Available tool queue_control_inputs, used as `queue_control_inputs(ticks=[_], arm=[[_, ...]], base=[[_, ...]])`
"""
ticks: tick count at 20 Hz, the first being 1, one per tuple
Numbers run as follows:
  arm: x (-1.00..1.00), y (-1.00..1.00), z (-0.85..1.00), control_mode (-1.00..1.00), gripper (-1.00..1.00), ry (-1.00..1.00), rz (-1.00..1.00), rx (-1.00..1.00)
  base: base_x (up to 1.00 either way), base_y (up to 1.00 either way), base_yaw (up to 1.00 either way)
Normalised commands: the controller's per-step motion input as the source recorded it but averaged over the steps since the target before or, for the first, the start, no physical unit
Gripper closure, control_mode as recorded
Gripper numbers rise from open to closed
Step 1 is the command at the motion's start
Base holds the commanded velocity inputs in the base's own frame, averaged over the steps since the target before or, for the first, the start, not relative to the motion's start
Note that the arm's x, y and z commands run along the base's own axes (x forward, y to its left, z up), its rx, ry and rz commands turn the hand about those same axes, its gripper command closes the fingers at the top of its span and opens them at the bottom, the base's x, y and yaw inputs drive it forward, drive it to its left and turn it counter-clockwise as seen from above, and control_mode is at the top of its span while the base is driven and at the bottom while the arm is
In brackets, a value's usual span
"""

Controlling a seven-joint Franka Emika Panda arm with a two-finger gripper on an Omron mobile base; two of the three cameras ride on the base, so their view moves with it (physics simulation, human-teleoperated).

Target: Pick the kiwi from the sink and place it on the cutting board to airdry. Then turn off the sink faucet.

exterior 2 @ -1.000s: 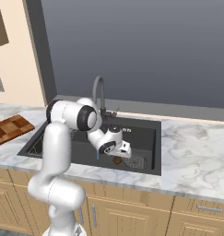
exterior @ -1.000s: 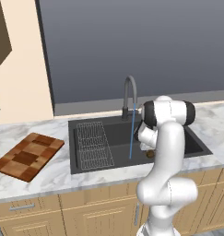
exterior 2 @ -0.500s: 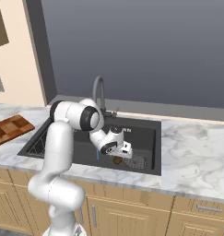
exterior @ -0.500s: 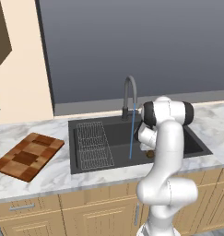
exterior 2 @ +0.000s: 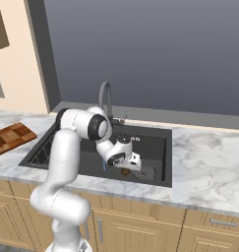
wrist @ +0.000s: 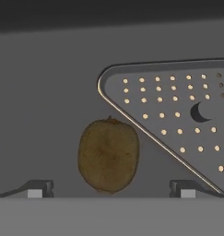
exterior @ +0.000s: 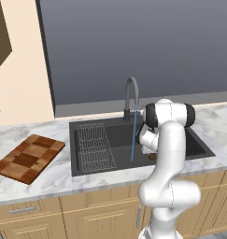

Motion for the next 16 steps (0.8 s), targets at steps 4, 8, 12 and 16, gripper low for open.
queue_control_inputs(ticks=[4, 8, 12, 16], arm=[[0.03, 0.0, -0.12, -1.0, -1.0, 0.0, 0.0, 0.0], [0.04, 0.0, -0.11, -1.0, -1.0, 0.0, 0.0, 0.0], [0.03, 0.0, -0.11, -1.0, -1.0, 0.0, 0.0, 0.0], [0.07, 0.0, -0.13, -1.0, -1.0, 0.0, 0.0, 0.0]], base=[[0.0, 0.0, 0.0], [0.0, 0.0, 0.0], [0.0, 0.0, 0.0], [0.0, 0.0, 0.0]])
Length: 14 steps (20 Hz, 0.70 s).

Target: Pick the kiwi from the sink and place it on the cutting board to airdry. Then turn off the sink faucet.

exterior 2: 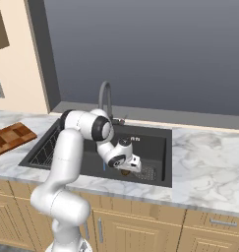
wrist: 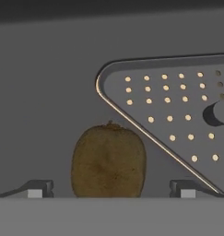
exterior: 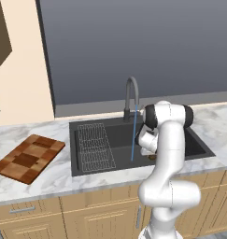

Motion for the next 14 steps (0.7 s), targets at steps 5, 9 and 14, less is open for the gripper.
queue_control_inputs(ticks=[5, 9, 14], arm=[[0.11, 0.0, -0.13, -1.0, -1.0, 0.0, 0.0, 0.0], [0.1, 0.0, -0.1, -1.0, -1.0, 0.0, 0.0, 0.01], [0.05, 0.0, -0.11, -1.0, -1.0, 0.0, 0.0, 0.0]], base=[[0.0, 0.0, 0.0], [0.0, 0.0, 0.0], [0.0, 0.0, 0.0]])
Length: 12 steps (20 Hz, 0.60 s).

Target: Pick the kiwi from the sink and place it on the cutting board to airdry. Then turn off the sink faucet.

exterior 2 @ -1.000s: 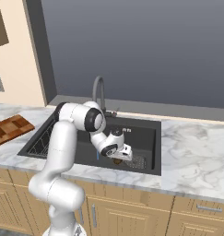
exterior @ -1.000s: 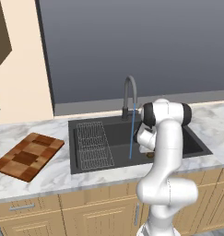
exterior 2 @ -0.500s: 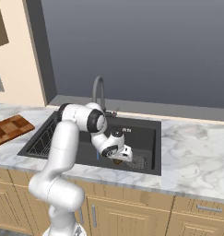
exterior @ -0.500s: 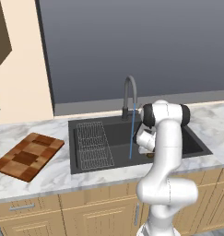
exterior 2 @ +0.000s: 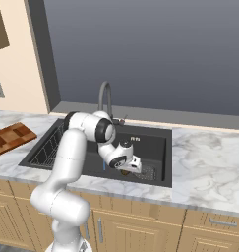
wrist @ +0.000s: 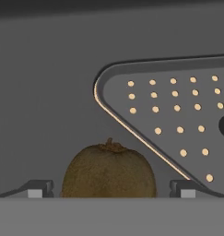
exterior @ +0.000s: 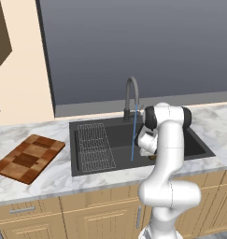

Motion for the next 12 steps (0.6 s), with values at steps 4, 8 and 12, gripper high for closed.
queue_control_inputs(ticks=[4, 8, 12], arm=[[0.03, 0.0, -0.1, -1.0, 1.0, 0.0, 0.0, 0.0], [0.01, 0.0, 0.0, -1.0, 1.0, 0.0, 0.0, 0.0], [0.0, 0.0, 0.0, -1.0, 1.0, 0.0, 0.0, 0.0]], base=[[0.0, 0.0, 0.0], [0.0, 0.0, 0.0], [0.0, 0.0, 0.0]])
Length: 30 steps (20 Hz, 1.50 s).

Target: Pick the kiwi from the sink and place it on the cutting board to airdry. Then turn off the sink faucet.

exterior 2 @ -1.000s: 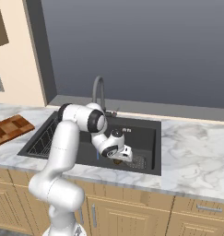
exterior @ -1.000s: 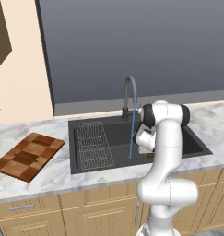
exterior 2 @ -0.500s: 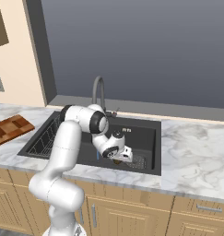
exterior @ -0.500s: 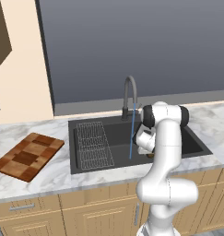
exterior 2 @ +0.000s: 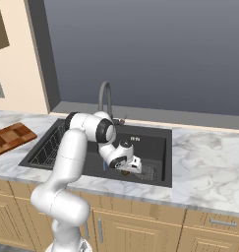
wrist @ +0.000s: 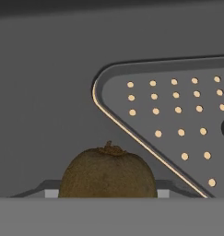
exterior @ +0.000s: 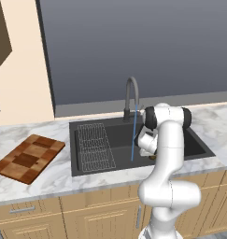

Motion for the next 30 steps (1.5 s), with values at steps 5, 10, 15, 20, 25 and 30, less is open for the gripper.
queue_control_inputs(ticks=[5, 10, 15, 20, 25, 30], arm=[[0.0, 0.0, 0.07, -1.0, 1.0, -0.05, 0.0, 0.0], [-0.01, 0.0, 0.34, -1.0, 1.0, -0.1, -0.01, 0.0], [-0.14, 0.0, 0.28, -1.0, 1.0, -0.03, -0.04, 0.0], [-0.23, 0.0, 0.21, -1.0, 1.0, -0.02, -0.05, 0.0], [-0.05, 0.0, 0.36, -1.0, 1.0, -0.06, -0.03, 0.0], [0.0, -0.04, 0.36, -1.0, 1.0, -0.01, -0.04, 0.0]], base=[[0.0, 0.0, 0.0], [0.0, 0.0, 0.0], [0.0, 0.0, 0.0], [0.0, 0.0, 0.0], [0.0, 0.0, 0.0], [0.0, 0.0, 0.0]])
